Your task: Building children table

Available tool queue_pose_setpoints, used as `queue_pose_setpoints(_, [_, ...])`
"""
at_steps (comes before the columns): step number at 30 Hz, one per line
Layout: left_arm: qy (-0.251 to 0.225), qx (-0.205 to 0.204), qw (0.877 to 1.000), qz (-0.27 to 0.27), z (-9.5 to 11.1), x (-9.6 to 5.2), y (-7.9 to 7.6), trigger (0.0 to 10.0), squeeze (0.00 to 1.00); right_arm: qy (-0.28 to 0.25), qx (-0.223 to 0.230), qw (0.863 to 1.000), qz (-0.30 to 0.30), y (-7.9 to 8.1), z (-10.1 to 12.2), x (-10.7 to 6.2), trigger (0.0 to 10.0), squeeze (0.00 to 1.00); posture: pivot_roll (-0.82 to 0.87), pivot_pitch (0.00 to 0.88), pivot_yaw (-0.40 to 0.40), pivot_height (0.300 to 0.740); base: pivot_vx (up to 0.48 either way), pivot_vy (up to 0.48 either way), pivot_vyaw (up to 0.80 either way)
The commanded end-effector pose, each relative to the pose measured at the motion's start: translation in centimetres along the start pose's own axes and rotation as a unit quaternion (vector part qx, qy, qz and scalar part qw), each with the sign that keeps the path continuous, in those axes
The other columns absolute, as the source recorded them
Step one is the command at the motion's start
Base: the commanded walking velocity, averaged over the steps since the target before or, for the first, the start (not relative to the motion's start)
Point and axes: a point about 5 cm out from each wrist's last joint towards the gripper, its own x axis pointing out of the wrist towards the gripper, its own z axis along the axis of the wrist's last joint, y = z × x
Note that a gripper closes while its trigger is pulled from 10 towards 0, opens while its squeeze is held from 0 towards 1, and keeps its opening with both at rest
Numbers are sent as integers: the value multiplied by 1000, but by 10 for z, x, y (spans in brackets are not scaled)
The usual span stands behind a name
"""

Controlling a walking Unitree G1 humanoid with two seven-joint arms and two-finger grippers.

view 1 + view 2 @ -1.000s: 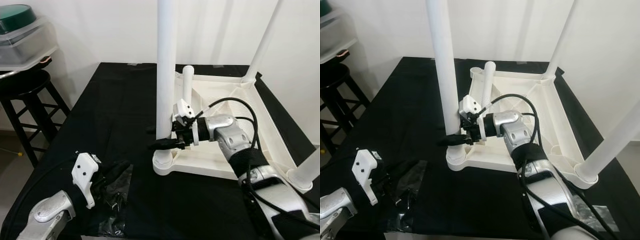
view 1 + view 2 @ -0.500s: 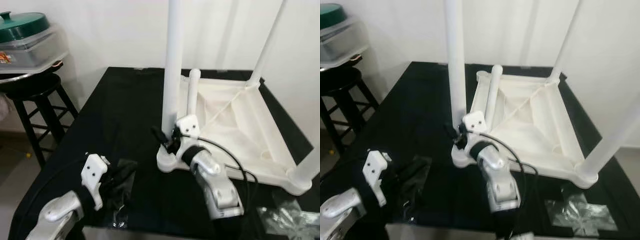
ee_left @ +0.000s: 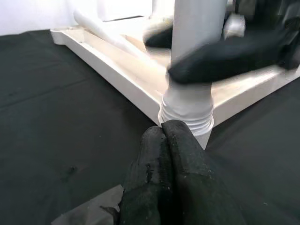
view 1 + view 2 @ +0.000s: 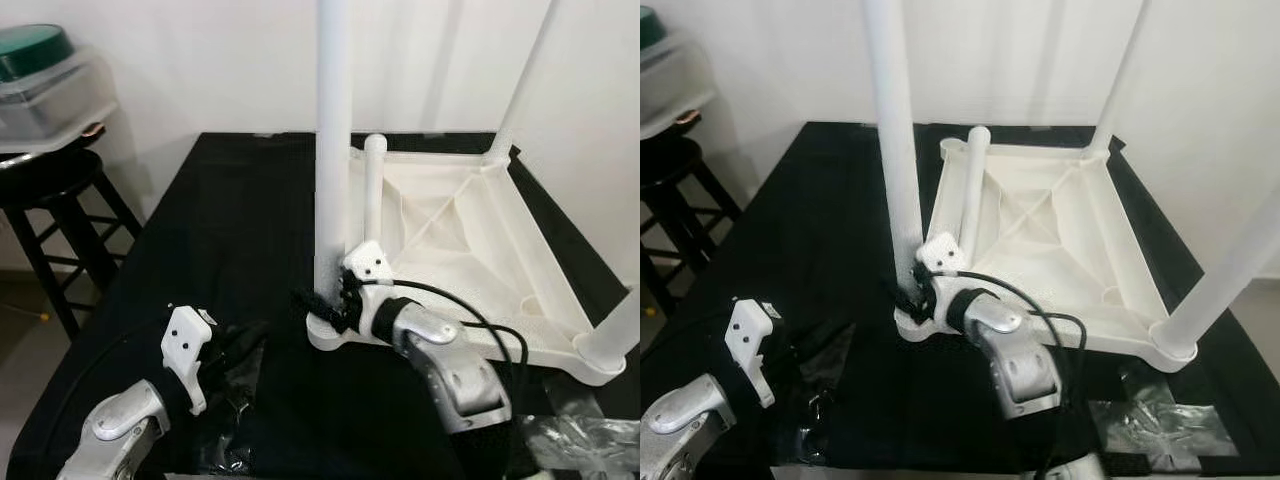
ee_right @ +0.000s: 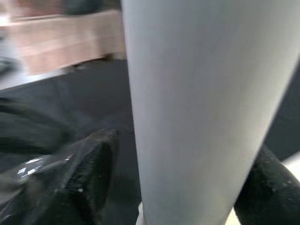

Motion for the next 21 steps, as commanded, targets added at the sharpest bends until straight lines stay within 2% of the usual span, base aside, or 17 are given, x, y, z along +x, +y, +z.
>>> queue_pose_setpoints(1, [6,4,1000,-1,-3,0,-1,10000,0,-26,-28,998,44,0,13,1,10000,816,7,50,12,740,0,0,0])
queue_pose_setpoints(2, [6,5,1000,-2,-3,0,-1,10000,0,-27,-38,997,54,-3,15,0,10000,816,7,50,12,740,0,0,0])
queue_pose_setpoints(3, [7,8,1000,-2,-3,0,0,10000,0,-21,-55,995,84,-9,18,-3,10000,0,29,49,9,740,0,0,0])
queue_pose_setpoints(6, [7,10,1000,-2,-3,1,-1,10000,0,-13,-71,989,130,-17,23,-6,10000,0,35,51,5,740,0,0,0])
queue_pose_setpoints(8, [7,12,1000,-2,-3,0,-2,10000,0,-14,-61,986,156,-27,28,-2,10000,0,47,55,0,740,0,0,0])
queue_pose_setpoints(11, [8,12,1000,-3,-3,0,-2,10000,0,-13,-59,984,170,-30,29,0,10000,0,47,55,0,740,0,0,0])
queue_pose_setpoints(12, [9,14,1000,-4,-3,-1,-3,10000,0,-8,-58,978,201,-31,29,2,10000,0,54,58,2,740,0,0,0])
queue_pose_setpoints(14, [9,15,1000,-4,-3,-1,-3,10000,0,-6,-52,975,217,-32,29,2,10000,0,61,61,5,740,0,0,0])
queue_pose_setpoints(15, [10,17,1000,-4,-4,-2,-3,10000,0,-7,-41,973,227,-34,29,4,9490,0,61,61,5,740,0,0,0])
queue_pose_setpoints(16, [11,18,1000,-5,-4,-2,-4,10000,0,-8,-35,971,235,-36,29,4,9490,0,61,61,5,740,0,0,0])
queue_pose_setpoints(17, [11,19,1000,-5,-4,-2,-4,10000,0,-8,-31,970,239,-37,28,5,3137,0,63,65,4,740,0,0,0])
queue_pose_setpoints(18, [11,19,1000,-5,-4,-3,-4,10000,0,-3,-30,969,245,-37,26,5,0,0,65,71,5,740,0,0,0])
queue_pose_setpoints(21, [11,20,1000,-5,-4,-3,-5,10000,0,0,-31,968,251,-38,25,5,0,0,65,71,5,740,0,0,0])
